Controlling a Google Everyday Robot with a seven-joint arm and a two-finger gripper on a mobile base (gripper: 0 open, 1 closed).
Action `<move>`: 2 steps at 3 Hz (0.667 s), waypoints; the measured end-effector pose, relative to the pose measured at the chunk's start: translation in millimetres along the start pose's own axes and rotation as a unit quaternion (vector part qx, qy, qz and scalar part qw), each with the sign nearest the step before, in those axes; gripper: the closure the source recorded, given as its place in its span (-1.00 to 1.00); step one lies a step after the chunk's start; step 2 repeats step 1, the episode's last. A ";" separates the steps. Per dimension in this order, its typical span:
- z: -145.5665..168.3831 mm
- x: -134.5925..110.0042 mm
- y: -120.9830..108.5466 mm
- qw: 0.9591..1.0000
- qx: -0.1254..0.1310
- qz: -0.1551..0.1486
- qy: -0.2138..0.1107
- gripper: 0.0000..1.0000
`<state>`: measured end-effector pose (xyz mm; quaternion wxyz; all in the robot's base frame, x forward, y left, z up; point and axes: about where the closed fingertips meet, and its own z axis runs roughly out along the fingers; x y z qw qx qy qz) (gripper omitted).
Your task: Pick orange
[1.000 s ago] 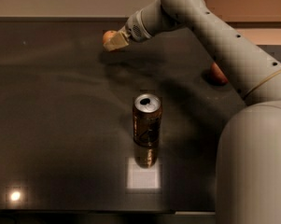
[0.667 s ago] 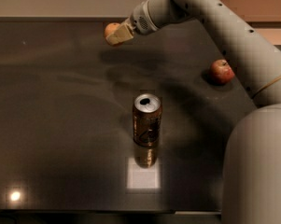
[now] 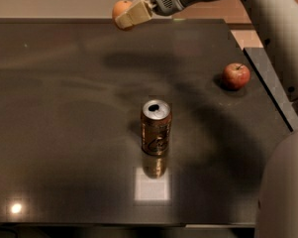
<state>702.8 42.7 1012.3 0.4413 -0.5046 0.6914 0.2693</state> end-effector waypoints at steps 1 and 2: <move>-0.4 -0.7 0.5 1.000 -0.001 0.000 0.000 1.00; -0.4 -0.7 0.5 1.000 -0.001 0.000 0.000 1.00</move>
Offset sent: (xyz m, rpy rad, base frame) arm 0.0000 0.0000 0.0000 0.0000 0.0000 0.0000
